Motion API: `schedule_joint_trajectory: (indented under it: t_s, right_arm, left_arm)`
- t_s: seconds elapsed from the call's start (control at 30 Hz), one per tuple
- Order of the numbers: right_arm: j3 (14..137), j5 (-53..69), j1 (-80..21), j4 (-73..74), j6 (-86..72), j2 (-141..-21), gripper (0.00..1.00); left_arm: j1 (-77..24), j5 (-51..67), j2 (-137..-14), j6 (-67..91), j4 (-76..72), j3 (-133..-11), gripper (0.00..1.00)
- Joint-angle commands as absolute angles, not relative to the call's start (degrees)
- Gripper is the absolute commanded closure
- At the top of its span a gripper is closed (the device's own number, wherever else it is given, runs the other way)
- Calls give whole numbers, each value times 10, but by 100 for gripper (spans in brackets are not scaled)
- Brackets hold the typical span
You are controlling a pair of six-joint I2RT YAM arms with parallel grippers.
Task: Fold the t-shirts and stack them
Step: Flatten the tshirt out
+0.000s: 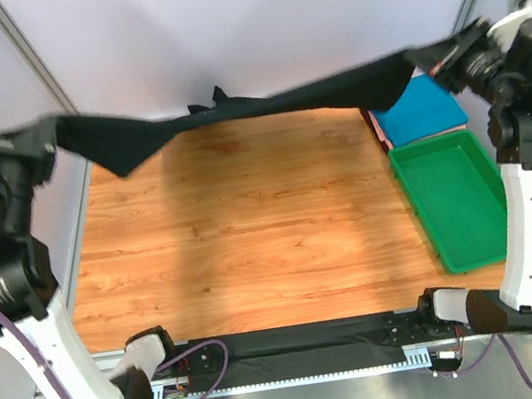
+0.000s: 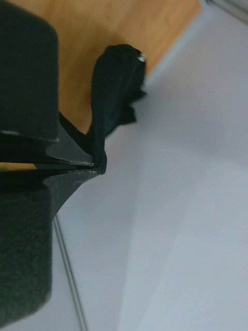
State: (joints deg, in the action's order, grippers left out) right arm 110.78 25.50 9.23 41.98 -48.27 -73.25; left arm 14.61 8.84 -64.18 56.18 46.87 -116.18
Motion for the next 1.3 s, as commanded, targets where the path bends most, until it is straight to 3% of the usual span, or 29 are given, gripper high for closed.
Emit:
schedule_joint_trajectory:
  t_s: [0.0,0.13,0.23,0.43,0.73,1.03,1.27]
  right_arm:
    - [993,206,60,505,-399,-712,100]
    - [736,166,30,491,-409,-612,100]
    - [604,107,26,508,-428,-566,100]
    - [473,79,23,516,-453,-565,100]
    - [511,-31,11,603,-447,-600,100]
    - [504,-28,6,606,-461,-594,99]
    - [461,-38,6,567,-453,-601,100]
  left_arm:
    - [152,41,-569,514,563,-1017,100]
    - [145,-25,-477,533,640,-794,100]
    - [145,-82,-440,555,724,-696,100]
    - [145,-127,-415,569,759,-583,100]
    - [145,-162,-411,586,803,-564,100]
    - [145,-145,-412,586,827,-561,100]
    - [145,-84,-458,581,746,-559,100]
